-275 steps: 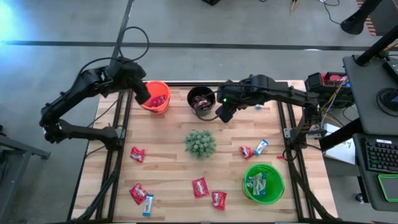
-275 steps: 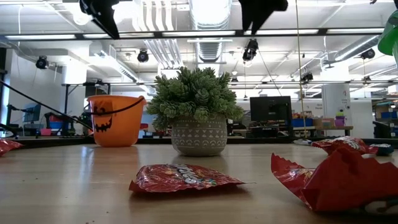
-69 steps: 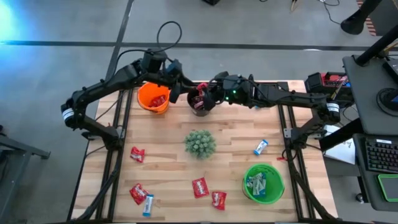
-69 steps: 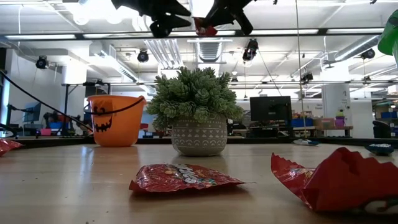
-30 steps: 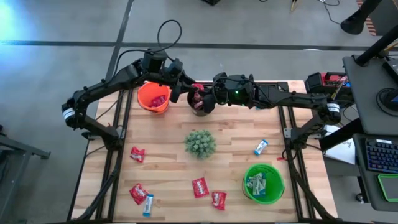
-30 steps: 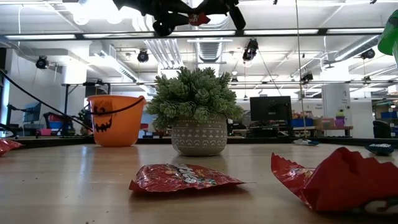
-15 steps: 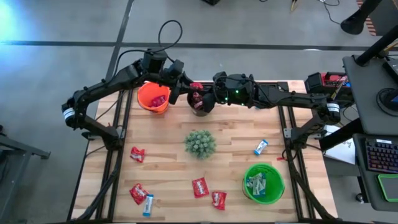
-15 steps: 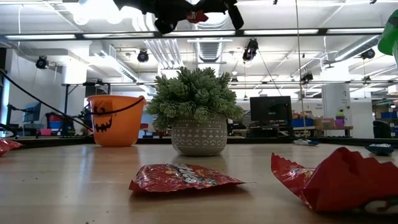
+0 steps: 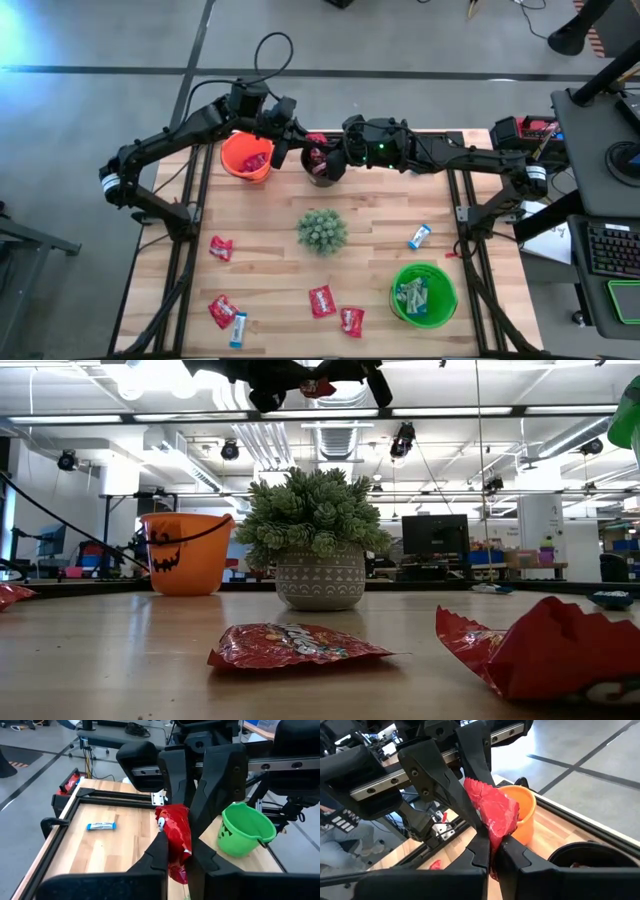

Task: Sort candy
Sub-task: Put the red candy into the orange bucket

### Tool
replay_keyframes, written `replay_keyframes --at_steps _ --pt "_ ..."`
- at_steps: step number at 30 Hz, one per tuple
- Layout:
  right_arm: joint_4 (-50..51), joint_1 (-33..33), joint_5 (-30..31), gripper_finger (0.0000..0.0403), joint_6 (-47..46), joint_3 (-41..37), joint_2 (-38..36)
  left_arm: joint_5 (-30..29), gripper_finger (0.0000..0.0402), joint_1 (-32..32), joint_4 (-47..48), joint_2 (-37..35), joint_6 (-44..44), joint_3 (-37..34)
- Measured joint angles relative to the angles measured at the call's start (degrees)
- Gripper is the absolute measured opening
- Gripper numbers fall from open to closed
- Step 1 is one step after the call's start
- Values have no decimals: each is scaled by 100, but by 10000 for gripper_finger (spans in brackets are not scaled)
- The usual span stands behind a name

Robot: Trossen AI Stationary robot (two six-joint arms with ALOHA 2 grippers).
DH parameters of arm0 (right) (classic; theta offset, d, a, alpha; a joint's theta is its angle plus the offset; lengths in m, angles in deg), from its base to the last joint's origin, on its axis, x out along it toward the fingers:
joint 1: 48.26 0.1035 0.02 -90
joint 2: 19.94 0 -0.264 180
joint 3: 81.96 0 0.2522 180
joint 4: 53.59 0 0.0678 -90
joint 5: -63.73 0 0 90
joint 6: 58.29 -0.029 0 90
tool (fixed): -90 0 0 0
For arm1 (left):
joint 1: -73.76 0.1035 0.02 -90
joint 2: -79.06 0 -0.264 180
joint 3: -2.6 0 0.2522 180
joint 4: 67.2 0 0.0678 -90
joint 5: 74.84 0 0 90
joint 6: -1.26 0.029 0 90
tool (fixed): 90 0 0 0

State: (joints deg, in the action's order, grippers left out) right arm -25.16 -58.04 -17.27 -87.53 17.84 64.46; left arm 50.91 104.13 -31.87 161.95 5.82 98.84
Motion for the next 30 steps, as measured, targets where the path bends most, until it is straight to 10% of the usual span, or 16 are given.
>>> replay_keyframes --at_steps 17,30 --pt "1026 15 -306 149 355 0 -373 -202 1 16 101 -15 7 -2" --pt "3167 -11 -154 164 333 0 -1769 -754 1 32 891 -51 393 -2"
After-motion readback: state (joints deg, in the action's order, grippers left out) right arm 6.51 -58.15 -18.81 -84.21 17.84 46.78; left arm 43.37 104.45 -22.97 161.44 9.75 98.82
